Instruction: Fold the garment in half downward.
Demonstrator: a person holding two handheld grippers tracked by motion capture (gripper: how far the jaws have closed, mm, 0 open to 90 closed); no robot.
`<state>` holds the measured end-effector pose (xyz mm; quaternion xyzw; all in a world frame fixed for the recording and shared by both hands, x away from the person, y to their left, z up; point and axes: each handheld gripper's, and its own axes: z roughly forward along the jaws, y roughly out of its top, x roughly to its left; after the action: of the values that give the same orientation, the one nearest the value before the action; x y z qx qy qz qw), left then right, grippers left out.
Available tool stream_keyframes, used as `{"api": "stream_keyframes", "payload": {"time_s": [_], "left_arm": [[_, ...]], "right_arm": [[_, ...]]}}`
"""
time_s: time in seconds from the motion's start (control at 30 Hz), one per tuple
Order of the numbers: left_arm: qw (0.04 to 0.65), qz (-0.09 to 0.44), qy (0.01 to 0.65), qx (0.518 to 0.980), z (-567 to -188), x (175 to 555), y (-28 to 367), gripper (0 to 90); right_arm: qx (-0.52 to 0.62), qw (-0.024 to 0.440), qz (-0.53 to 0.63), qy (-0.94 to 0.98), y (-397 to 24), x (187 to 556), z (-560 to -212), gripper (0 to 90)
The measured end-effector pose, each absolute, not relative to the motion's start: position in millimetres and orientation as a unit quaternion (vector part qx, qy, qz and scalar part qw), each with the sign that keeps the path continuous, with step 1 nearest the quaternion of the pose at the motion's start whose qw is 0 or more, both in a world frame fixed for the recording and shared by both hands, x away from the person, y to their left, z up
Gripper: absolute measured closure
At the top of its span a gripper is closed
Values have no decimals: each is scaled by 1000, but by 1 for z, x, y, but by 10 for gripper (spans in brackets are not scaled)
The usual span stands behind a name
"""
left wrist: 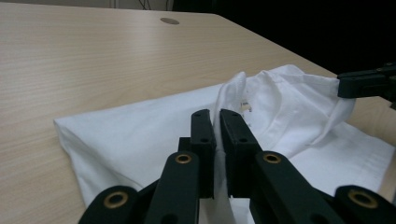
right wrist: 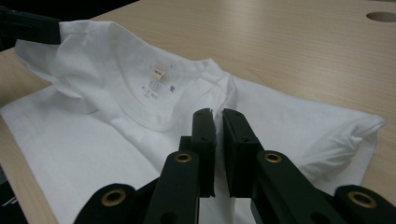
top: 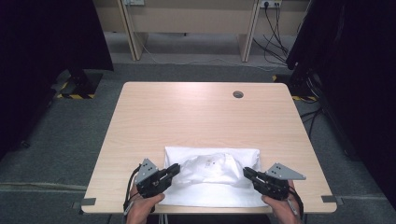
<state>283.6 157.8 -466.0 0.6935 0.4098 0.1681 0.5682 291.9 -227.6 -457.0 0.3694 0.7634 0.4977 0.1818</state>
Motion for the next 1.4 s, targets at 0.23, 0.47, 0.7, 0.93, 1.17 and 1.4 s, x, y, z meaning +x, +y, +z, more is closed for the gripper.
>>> {"api": "stream_keyframes", "payload": {"time_s": [0.23,0.47,0.7,0.93,1.17,1.4], "left_arm": [[584,151,400,690,-467,264,164,836],[596,146,385,689,-461,253,172,834],[607,128,352,700,-454,244,177,817],[599,137,366,699,-455,246,186,767],[589,133,371,706,-461,251,180,705],[568,126,377,721,-470,257,173,637]], "right_arm": [[365,183,505,761,-230,276,-458,837],[367,179,515,754,-238,262,-459,832],[361,174,524,751,-243,248,-457,817],[362,156,528,752,-250,241,-460,800],[364,156,531,749,-253,242,-457,742],[368,150,515,760,-247,249,-461,692]]}}
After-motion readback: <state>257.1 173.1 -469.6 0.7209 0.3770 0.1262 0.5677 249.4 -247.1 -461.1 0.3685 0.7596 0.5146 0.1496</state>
